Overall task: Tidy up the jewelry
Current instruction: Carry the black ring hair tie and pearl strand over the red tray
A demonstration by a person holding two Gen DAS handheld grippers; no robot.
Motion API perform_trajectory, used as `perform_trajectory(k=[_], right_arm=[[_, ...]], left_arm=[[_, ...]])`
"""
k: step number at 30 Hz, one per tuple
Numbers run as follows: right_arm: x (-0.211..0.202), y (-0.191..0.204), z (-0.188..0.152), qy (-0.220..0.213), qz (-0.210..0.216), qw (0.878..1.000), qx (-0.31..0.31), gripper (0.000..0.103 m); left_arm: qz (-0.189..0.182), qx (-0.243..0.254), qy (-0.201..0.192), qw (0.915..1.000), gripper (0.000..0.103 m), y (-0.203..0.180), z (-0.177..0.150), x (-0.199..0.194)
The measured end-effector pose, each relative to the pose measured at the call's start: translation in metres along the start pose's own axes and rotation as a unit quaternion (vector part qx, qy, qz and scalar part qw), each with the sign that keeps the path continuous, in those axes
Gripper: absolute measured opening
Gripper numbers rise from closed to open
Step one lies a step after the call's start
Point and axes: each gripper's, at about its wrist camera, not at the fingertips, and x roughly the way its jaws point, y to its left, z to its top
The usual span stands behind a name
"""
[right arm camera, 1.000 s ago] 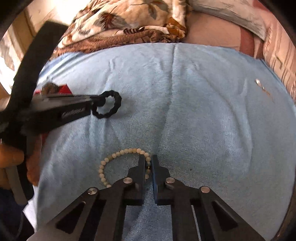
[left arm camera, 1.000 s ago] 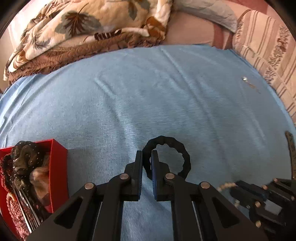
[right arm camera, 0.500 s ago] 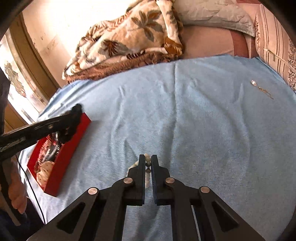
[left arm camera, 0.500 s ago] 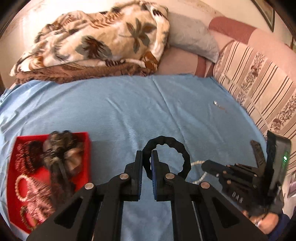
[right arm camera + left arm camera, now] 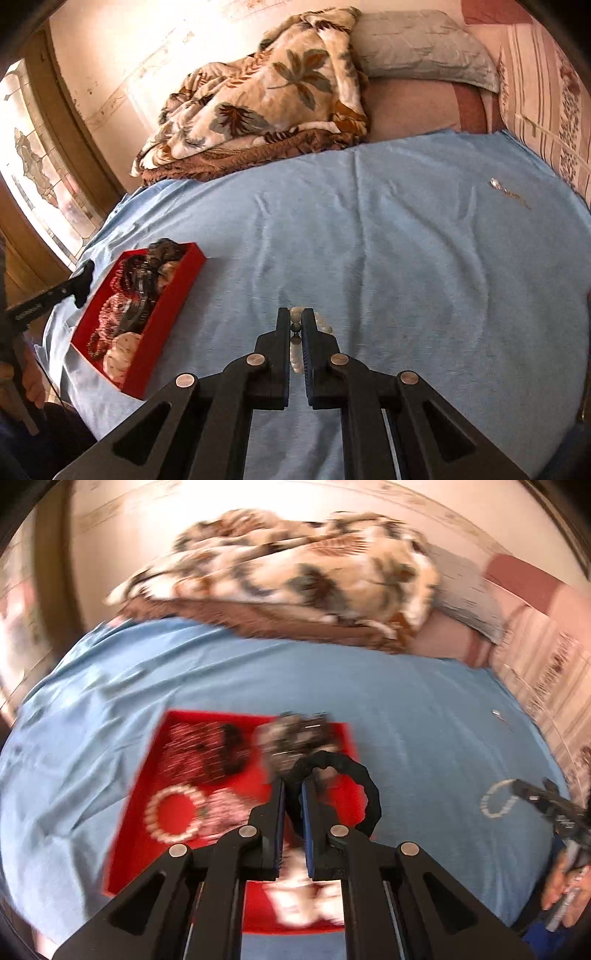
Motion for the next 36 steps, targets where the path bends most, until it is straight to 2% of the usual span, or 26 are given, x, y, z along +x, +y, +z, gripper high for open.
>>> perform_trajectory(k=[4,10,20,26,31,36], right_arm=[[-0.006,0.031,0.010,-0.003,0.008,1.000,-0.028,0.007],[-0.002,0.094,0.021,0.006,0.040,0.997,-0.069,0.007],[0.037,0.206,0.009,0.057,0.117,0.984,-0.122,0.007],[0.067,0.262,-0.002,0.094,0.160,0.972,-0.144,0.007],[0.098,0.276,-0.020,0.148,0.184,0.964,-0.126,0.007],[0.124,0.272,-0.043,0.180,0.144,0.963,-0.138,0.007]], left_arm=[[0.018,-0.038,0.007,0.9991,0.008,0.042,-0.010,0.001],[0.020,-0.084,0.035,0.9957,0.008,0.087,-0.024,0.007],[0.026,-0.117,0.056,0.9911,0.009,0.127,-0.026,0.017],[0.037,-0.110,0.062,0.9913,0.009,0.132,-0.027,0.025],[0.026,-0.123,0.082,0.9887,0.009,0.138,-0.030,0.040],[0.019,-0.122,0.086,0.9886,0.009,0.133,-0.031,0.049]])
